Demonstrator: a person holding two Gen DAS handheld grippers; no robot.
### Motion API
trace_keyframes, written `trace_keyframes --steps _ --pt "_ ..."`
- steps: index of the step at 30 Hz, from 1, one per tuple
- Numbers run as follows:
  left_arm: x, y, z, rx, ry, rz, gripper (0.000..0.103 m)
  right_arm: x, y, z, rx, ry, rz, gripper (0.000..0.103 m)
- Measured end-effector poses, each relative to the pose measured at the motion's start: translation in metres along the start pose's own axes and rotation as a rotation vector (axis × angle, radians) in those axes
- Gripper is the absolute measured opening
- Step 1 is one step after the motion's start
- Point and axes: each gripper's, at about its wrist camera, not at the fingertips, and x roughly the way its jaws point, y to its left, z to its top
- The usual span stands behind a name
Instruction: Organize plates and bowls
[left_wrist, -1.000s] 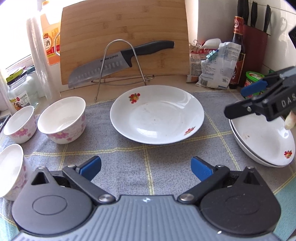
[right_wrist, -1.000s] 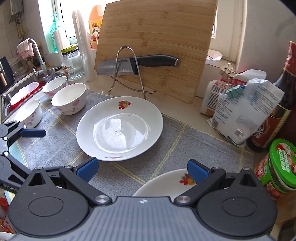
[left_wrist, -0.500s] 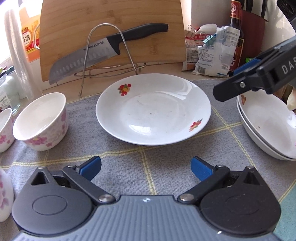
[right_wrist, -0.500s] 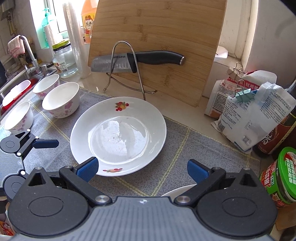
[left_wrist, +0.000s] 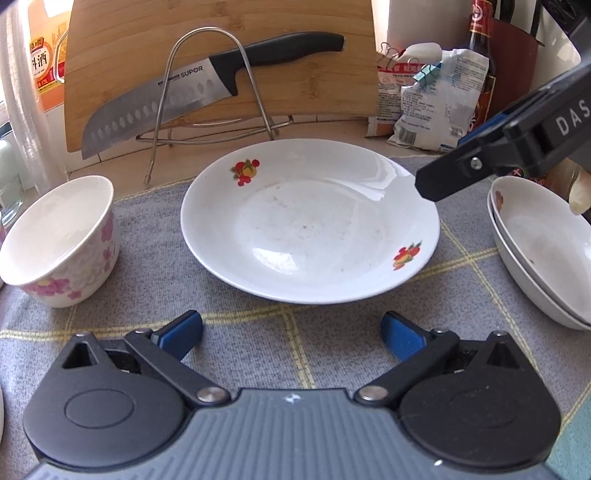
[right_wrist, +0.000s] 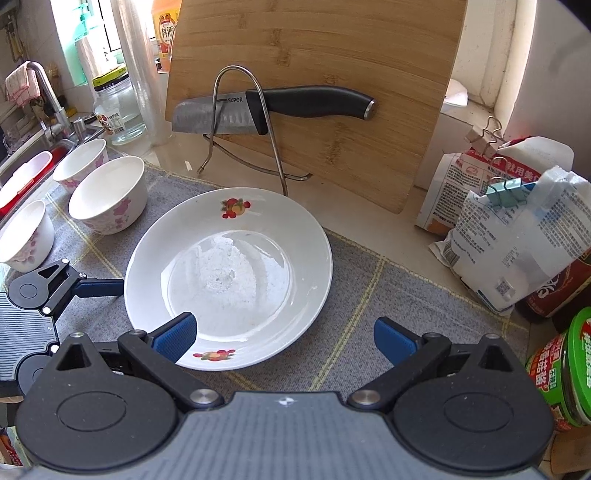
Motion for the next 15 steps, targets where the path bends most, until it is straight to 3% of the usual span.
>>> trace_keyframes --steps 15 --pt "0.008 0.004 0.004 0.042 -0.019 -0.037 0.103 0.030 -0.001 0.023 -0.049 0.060 0.091 0.103"
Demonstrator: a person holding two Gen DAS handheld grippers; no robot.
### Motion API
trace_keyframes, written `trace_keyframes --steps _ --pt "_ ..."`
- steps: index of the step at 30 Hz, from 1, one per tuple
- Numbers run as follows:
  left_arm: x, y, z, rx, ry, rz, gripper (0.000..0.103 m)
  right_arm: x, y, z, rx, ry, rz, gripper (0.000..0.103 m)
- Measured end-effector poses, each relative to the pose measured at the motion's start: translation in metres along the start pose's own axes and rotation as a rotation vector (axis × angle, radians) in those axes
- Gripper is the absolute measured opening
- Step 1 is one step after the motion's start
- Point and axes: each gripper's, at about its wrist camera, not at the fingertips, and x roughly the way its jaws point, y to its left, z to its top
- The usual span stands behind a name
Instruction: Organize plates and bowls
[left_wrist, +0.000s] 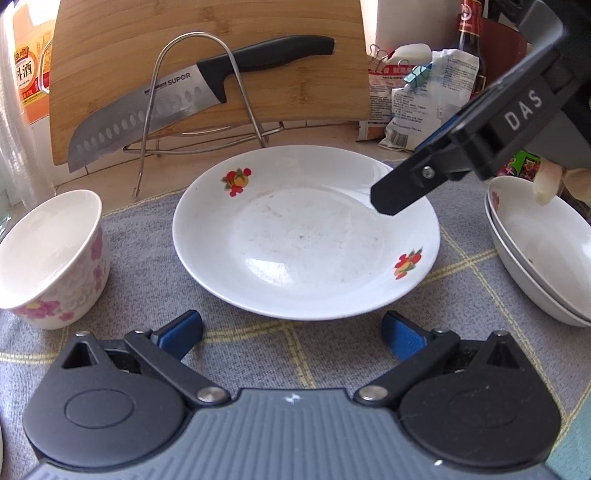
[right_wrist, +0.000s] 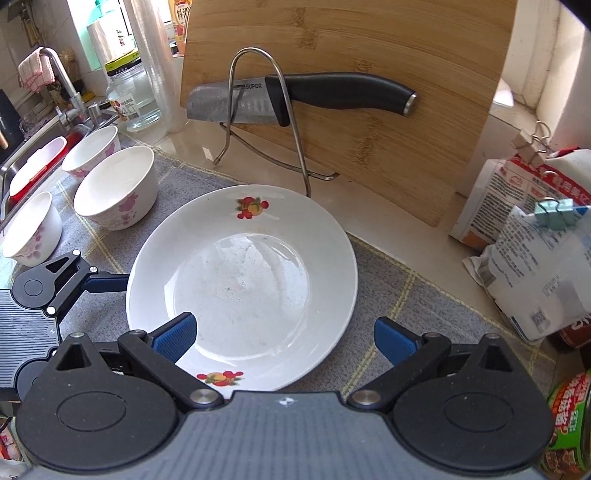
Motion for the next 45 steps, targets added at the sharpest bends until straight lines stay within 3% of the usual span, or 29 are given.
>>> trace_keyframes --steps 11,20,45 --pt "0.006 0.006 0.002 0.057 -0.023 -0.056 0.103 0.035 -0.019 0.021 0.044 0.099 0.104 0.103" --pt "0.011 0.010 0.004 0.086 -0.037 -0.087 0.103 0.052 -0.027 0.028 0.085 0.128 0.186 0.103" --pt "0.008 0.017 0.003 0.129 -0.059 -0.129 0.103 0.069 -0.047 0.056 0.124 0.104 0.306 0.103"
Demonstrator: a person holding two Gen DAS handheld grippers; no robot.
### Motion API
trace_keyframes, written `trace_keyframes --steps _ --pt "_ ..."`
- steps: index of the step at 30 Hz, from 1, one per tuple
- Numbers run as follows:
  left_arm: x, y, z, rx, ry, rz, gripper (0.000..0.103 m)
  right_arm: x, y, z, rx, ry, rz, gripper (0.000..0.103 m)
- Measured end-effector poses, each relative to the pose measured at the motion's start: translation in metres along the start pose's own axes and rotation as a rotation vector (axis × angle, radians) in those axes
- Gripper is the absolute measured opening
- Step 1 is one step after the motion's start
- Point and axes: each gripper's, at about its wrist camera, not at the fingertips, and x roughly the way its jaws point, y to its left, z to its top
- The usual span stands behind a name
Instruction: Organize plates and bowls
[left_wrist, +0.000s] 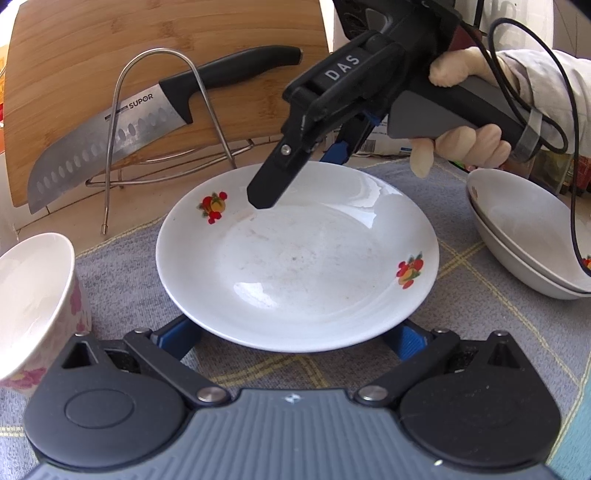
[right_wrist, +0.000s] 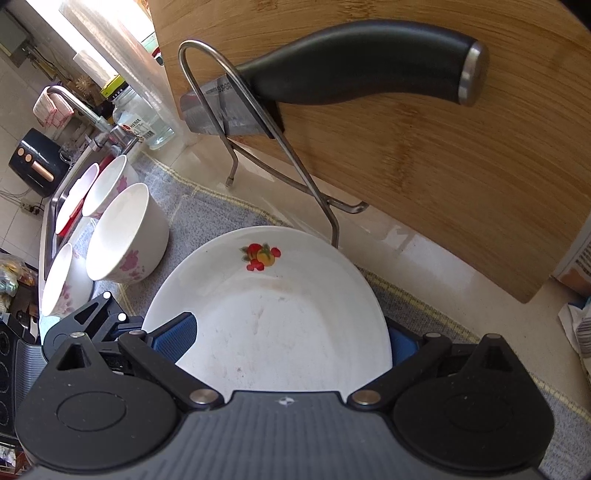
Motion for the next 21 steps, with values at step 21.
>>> trace_keyframes --steps 21 --pt "0.0021 -0.0034 0.0027 0.027 0.004 -0.004 0.103 0.0035 0.0029 0.0055 -0.004 0.035 0.003 0.101"
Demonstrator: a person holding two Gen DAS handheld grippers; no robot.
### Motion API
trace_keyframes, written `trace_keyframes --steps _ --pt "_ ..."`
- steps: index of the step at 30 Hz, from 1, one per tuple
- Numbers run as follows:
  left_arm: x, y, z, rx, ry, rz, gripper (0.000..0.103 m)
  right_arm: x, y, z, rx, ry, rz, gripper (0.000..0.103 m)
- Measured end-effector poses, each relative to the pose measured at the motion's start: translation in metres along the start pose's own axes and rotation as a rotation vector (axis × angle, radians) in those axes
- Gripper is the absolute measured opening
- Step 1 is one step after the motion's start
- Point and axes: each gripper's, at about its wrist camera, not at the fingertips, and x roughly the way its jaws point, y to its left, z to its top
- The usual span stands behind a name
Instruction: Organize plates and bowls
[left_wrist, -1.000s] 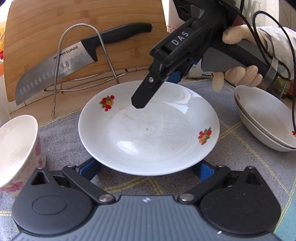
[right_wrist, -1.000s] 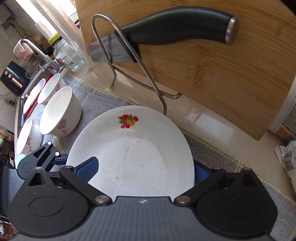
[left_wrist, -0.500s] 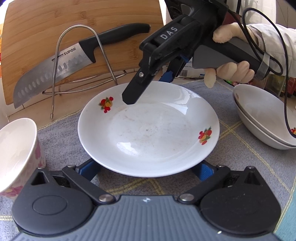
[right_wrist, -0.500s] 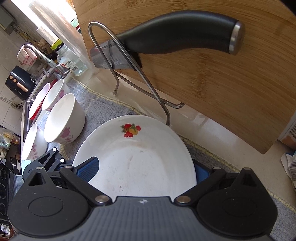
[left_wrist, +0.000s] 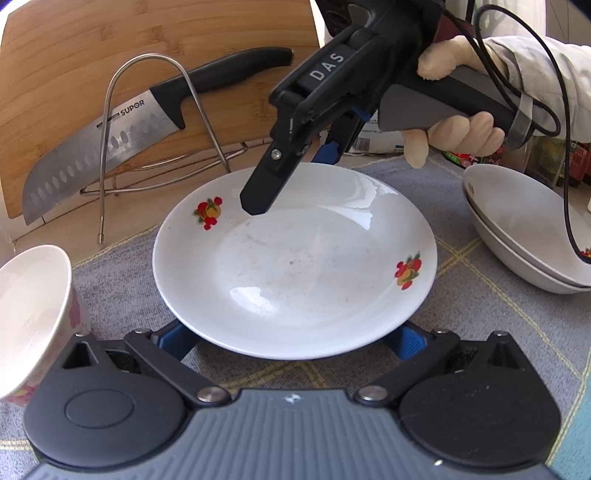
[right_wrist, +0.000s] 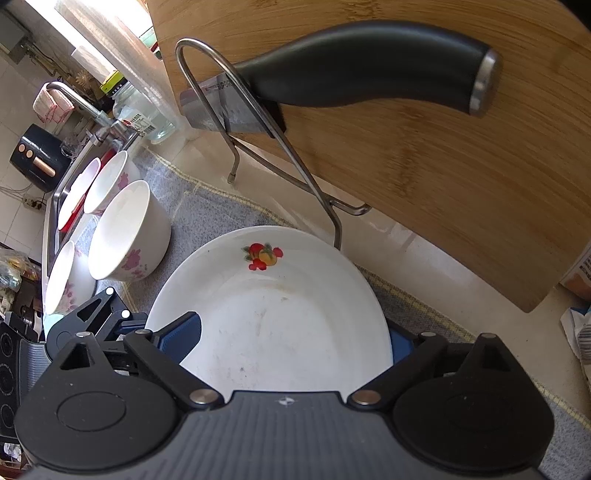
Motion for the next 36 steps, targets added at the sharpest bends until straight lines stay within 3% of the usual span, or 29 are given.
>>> trace_keyframes --steps 18,36 --pt "-0.004 -0.003 0.003 0.007 0.026 0.015 0.102 0.003 0.011 -0.005 -0.029 0.014 -0.025 0.101" --pt "-0.037 -0.011 0.007 0.008 0.037 0.019 0.102 -0.020 0.039 -0.033 0.000 -0.008 -0.009 0.101"
